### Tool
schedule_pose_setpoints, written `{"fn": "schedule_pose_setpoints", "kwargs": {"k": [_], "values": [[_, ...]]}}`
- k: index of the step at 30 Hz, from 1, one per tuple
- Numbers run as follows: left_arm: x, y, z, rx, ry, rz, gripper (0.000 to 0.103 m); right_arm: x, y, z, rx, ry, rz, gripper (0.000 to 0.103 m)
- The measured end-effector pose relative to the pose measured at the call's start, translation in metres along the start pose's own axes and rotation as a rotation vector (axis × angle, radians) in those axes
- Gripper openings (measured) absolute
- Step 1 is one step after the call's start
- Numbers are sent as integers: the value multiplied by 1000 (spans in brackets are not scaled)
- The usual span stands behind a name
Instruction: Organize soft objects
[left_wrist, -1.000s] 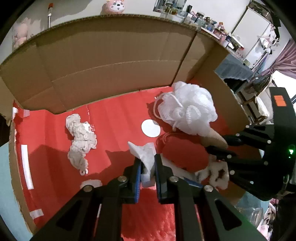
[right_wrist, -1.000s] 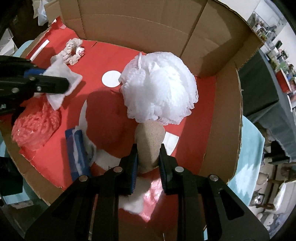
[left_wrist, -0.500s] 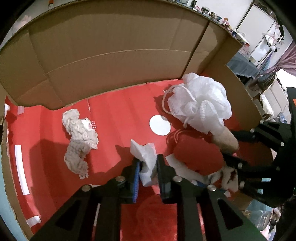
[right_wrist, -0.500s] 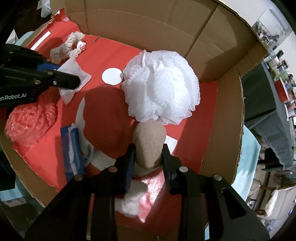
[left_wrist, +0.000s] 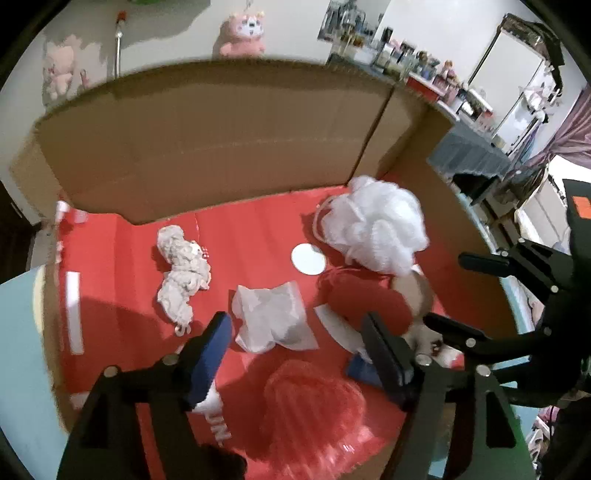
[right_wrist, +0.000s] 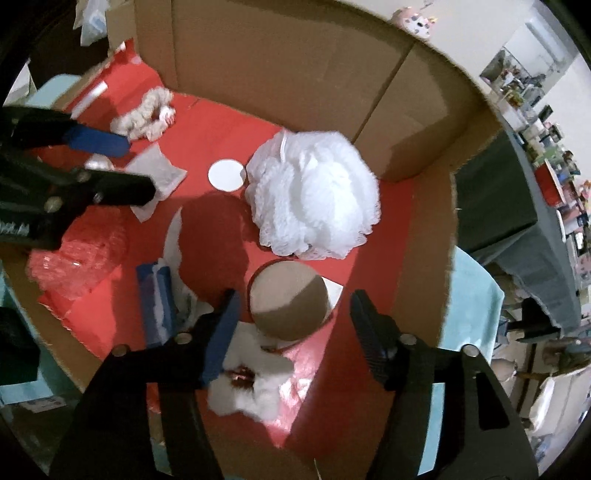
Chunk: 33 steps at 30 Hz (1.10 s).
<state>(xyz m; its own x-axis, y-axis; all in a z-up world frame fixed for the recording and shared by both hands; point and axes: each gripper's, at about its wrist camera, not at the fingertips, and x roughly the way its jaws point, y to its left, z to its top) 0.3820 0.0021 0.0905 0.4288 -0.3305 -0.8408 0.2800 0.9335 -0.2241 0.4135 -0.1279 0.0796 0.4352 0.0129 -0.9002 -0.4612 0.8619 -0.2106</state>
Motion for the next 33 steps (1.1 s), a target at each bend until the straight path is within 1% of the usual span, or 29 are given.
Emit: {"fn": "schedule_pose_setpoints", "kwargs": {"k": [1,4,6,7,8,11,13,16,19,23,30,33], "values": [[-5,-1,-2,-1,-12,2,80,-5,0,-1,8,-7,-2,68],[-21,-4,-11,-17,-52,12,83,-18,-1,-5,37,-27,-3,69],[-31,-5,-16,-29,-68,18,86,-30,-3,-9,81,-45,17,71],[-34,-6,-19,-34,-77,24,86,-32,-3,-8,104,-53,24,75],[-38,-6,-22,-38,-86,33,88,-39,-5,-13,127,-61,31,76],[-49,-10,-35,-43,-106,58,93,-49,-7,-19,187,-87,57,76],[-56,-11,-44,-48,-117,70,94,-54,-6,-24,217,-95,74,77],[-60,-14,-54,-47,-120,85,95,-57,1,-31,232,-92,75,77],[-62,-17,-64,-44,-128,100,96,-52,4,-38,253,-93,67,77],[-62,-18,-76,-50,-137,126,96,-50,6,-47,306,-91,80,77],[-54,-18,-88,-58,-127,160,96,-40,13,-54,350,-83,103,77],[-51,-16,-90,-83,-113,159,96,-36,17,-55,353,-82,92,77]]}}
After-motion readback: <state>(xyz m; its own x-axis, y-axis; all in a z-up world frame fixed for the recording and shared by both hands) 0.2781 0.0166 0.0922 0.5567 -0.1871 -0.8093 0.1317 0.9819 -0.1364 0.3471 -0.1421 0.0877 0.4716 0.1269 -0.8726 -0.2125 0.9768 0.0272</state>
